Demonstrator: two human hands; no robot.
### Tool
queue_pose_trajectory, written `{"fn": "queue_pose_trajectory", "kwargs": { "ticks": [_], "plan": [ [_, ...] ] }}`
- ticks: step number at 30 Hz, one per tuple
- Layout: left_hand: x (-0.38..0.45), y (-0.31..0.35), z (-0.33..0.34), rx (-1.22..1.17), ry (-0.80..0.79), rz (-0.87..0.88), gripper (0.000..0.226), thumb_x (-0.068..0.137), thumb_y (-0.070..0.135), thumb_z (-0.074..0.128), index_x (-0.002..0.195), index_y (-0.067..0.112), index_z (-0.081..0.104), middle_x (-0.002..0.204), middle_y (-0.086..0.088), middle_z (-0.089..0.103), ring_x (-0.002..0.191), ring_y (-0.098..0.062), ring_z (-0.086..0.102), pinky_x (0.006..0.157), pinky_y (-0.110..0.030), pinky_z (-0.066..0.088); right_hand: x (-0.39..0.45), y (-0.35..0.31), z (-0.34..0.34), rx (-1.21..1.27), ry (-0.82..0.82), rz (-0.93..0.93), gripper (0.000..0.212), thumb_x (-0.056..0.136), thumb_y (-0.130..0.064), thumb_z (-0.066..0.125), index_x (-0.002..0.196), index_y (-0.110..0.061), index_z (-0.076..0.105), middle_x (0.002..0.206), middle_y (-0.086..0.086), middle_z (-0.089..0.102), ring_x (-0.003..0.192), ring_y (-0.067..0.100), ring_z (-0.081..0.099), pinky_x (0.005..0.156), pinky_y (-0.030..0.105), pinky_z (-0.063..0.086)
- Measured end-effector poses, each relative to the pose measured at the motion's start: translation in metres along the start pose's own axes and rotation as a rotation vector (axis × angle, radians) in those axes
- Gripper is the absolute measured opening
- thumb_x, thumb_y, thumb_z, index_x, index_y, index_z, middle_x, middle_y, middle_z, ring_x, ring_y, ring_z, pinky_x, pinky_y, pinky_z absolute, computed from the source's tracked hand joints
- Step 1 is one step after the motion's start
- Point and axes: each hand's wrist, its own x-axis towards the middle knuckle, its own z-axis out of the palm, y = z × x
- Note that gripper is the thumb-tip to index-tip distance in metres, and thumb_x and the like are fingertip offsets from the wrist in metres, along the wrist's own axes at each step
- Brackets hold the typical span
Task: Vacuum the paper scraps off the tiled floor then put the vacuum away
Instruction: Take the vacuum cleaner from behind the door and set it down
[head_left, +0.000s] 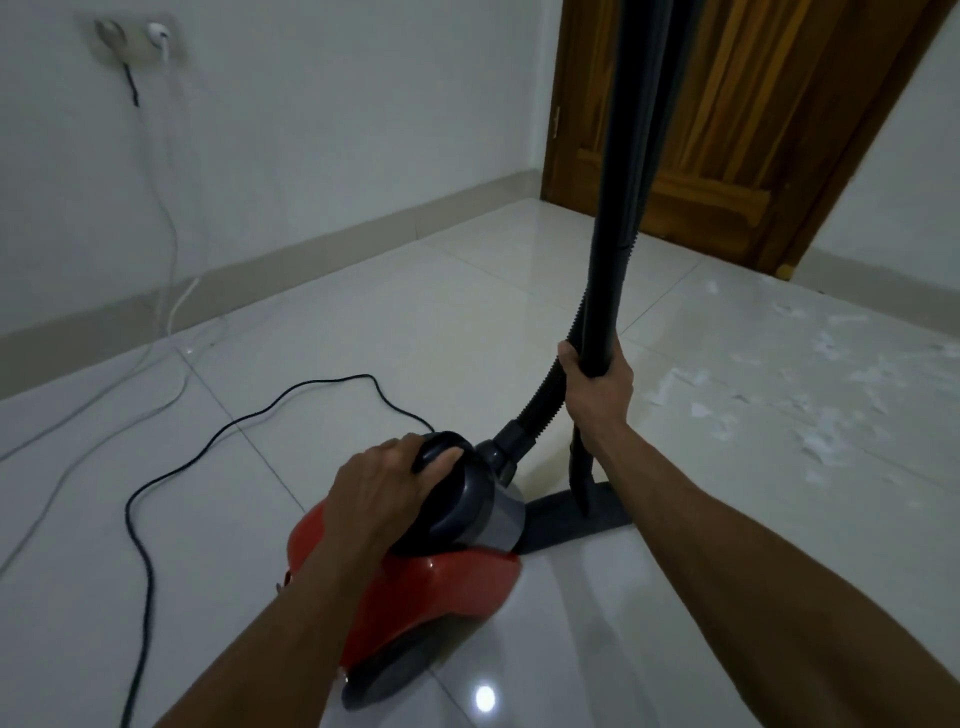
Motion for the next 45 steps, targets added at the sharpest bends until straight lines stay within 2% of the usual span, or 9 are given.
{"fn": "queue_pose_trajectory", "kwargs": {
  "ticks": [6,10,13,20,23,27,30,35,45],
  "plan": [
    [-0.011,0.009,-0.002,-0.082,0.075,-0.097,0.068,0.07,0.035,0.085,0.121,0.035,0.04,0.092,-0.004,0.071,0.065,-0.023,0.069,0.045,-0.037,0.056,-0.007,-0.007,0.0,-0.01,-0.013,0.01,0.063,0.091,-0.027,0.073,0.148,-0.026,0.047,0.116,-0.003,0.068,0.097,0.013,0.065,0.094,0.039,0.056],
    [-0.01,0.007,0.005,-0.087,0.069,-0.195,0.043,0.085,0.053,0.058,0.123,0.036,0.046,0.097,-0.002,0.069,0.072,-0.024,0.067,0.056,-0.039,0.058,-0.004,0.0,0.002,-0.008,-0.022,-0.017,0.064,0.091,-0.025,0.073,0.149,-0.025,0.046,0.118,-0.004,0.068,0.099,0.012,0.063,0.09,0.028,0.054],
    [-0.009,0.014,0.001,-0.243,0.078,-0.453,0.057,0.085,0.073,0.032,0.116,0.034,0.059,0.095,0.003,0.069,0.076,-0.021,0.067,0.069,-0.038,0.057,-0.004,0.003,0.004,-0.013,-0.045,-0.063,0.058,0.091,-0.024,0.073,0.144,-0.025,0.052,0.108,-0.008,0.068,0.096,0.012,0.065,0.084,0.024,0.055],
    [-0.024,0.033,0.005,-0.234,0.185,-0.542,0.047,0.09,0.059,0.049,0.113,0.021,0.06,0.1,0.0,0.063,0.089,-0.018,0.056,0.076,-0.031,0.045,-0.002,0.003,0.0,0.023,-0.077,-0.039,0.06,0.09,-0.026,0.073,0.145,-0.024,0.05,0.112,-0.007,0.068,0.098,0.011,0.065,0.074,0.01,0.049],
    [-0.045,0.046,0.008,-0.266,0.266,-0.72,0.053,0.091,0.053,0.054,0.127,0.014,0.052,0.114,-0.005,0.059,0.102,-0.022,0.054,0.085,-0.035,0.046,-0.002,0.006,-0.001,0.027,-0.081,-0.051,0.062,0.09,-0.027,0.073,0.146,-0.024,0.049,0.118,-0.005,0.068,0.1,0.011,0.065,0.073,0.006,0.049],
    [-0.082,0.072,0.019,-0.325,0.208,-1.068,0.069,0.092,0.062,0.04,0.138,0.011,0.039,0.134,-0.01,0.05,0.121,-0.026,0.047,0.102,-0.041,0.044,-0.004,0.005,-0.003,0.036,-0.082,-0.059,0.064,0.089,-0.028,0.074,0.147,-0.024,0.048,0.123,-0.001,0.067,0.105,0.014,0.066,0.087,0.025,0.056],
    [-0.099,0.089,0.026,-0.386,0.119,-1.2,0.079,0.092,0.067,0.028,0.146,0.009,0.028,0.149,-0.013,0.037,0.135,-0.028,0.037,0.112,-0.045,0.035,-0.004,0.007,-0.003,0.067,-0.099,-0.061,0.066,0.089,-0.028,0.074,0.148,-0.025,0.046,0.124,-0.001,0.067,0.104,0.013,0.066,0.081,0.015,0.056],
    [-0.104,0.102,0.021,-0.449,0.073,-1.256,0.085,0.093,0.068,0.021,0.155,0.011,0.006,0.162,-0.011,0.012,0.148,-0.025,0.013,0.121,-0.043,0.017,-0.003,0.007,-0.003,0.095,-0.107,-0.058,0.066,0.09,-0.026,0.073,0.15,-0.022,0.045,0.125,-0.001,0.065,0.104,0.01,0.063,0.069,-0.003,0.046],
    [-0.104,0.106,0.029,-0.425,0.101,-1.28,0.087,0.089,0.07,0.017,0.154,0.014,0.01,0.161,-0.008,0.016,0.148,-0.024,0.014,0.118,-0.043,0.022,-0.001,0.009,-0.002,0.083,-0.107,-0.059,0.066,0.089,-0.027,0.073,0.149,-0.024,0.046,0.124,-0.003,0.066,0.106,0.009,0.063,0.085,0.011,0.05]
  ]
}}
